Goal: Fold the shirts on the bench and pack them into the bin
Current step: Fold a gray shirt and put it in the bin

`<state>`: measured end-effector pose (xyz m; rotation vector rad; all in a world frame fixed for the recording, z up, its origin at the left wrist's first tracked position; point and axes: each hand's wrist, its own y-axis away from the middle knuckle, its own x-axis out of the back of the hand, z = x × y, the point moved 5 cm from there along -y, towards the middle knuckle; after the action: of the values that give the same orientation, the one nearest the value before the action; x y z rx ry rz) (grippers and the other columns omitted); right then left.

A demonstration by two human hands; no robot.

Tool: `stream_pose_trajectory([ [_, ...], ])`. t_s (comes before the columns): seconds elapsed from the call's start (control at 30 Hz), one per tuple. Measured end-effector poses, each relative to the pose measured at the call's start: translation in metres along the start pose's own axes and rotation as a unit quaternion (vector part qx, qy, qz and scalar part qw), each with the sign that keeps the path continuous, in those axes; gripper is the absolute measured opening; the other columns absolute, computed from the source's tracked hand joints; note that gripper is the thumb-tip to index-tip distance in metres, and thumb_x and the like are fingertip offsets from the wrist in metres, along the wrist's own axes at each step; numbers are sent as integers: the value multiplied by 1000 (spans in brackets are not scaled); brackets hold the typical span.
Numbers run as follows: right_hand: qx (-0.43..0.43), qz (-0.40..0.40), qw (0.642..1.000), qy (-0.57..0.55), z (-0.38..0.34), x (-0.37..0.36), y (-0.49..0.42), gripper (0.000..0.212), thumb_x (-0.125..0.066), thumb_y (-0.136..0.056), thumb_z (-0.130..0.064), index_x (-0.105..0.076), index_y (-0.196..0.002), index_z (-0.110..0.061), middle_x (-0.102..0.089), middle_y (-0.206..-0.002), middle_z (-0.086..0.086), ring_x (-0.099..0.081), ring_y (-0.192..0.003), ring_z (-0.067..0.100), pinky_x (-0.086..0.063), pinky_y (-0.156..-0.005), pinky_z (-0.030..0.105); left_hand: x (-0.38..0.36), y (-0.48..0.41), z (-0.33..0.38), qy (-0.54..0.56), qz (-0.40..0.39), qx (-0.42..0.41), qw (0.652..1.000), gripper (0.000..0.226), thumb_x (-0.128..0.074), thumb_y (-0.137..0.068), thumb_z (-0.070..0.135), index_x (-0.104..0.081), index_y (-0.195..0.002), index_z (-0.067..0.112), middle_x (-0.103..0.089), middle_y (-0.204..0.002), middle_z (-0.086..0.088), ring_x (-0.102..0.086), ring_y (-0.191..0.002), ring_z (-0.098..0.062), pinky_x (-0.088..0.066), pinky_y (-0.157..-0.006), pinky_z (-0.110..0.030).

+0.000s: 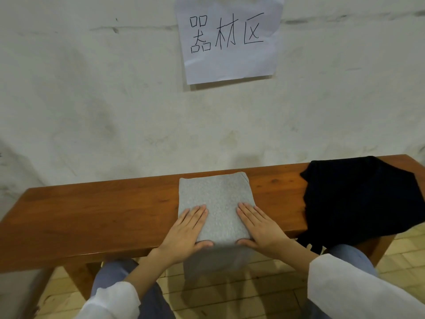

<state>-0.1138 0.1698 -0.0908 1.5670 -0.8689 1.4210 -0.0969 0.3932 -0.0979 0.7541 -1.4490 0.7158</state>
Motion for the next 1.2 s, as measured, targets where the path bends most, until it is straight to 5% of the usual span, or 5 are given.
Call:
stream_pose_trajectory([
  [0.17,-8,33,999,-38,-9,-6,15,67,-21,-92,-58,-40,-137,-11,-54,-137,6,-52,-126,20,-25,-115,37,1,7,12,25,6,-1,1000,72,-28,-87,67,-49,-134,17,-55,-136,0,-54,-124,-16,-37,-103,-40],
  [0.37,38,191,980,-40,-15,16,25,44,-85,-63,-32,-75,-103,-17,-72,-107,-1,-69,-98,14,-56,-78,29,18,13,24,2,121,-24,992,56,-35,-82,56,-75,-101,23,-71,-106,7,-67,-97,-9,-53,-86,-27],
  [0.63,1,-3,997,-76,4,97,0,17,-49,-96,-34,-57,-99,-20,-63,-93,-1,-57,-83,19,-38,-68,27,98,-16,5,197,-90,-6,976,36,-64,-86,43,-50,-62,20,-42,-58,6,-38,-51,-9,-25,-52,-21],
  [1.0,-78,292,950,-81,54,265,-39,27,-45,-91,-11,-64,-109,-17,-68,-98,4,-61,-91,28,-42,-70,32,280,-83,-31,7,172,20,985,9,-59,-82,13,-67,-84,11,-59,-78,-4,-47,-77,-20,-35,-60,-30],
  [1.2,-84,158,984,-1,22,123,-21,32,-45,-89,-7,-59,-115,-19,-65,-113,6,-60,-103,28,-47,-88,38,144,-53,7,-84,16,61,994,49,-49,-84,-1,-46,-131,15,-45,-126,-14,-46,-114,-32,-41,-85,-42],
])
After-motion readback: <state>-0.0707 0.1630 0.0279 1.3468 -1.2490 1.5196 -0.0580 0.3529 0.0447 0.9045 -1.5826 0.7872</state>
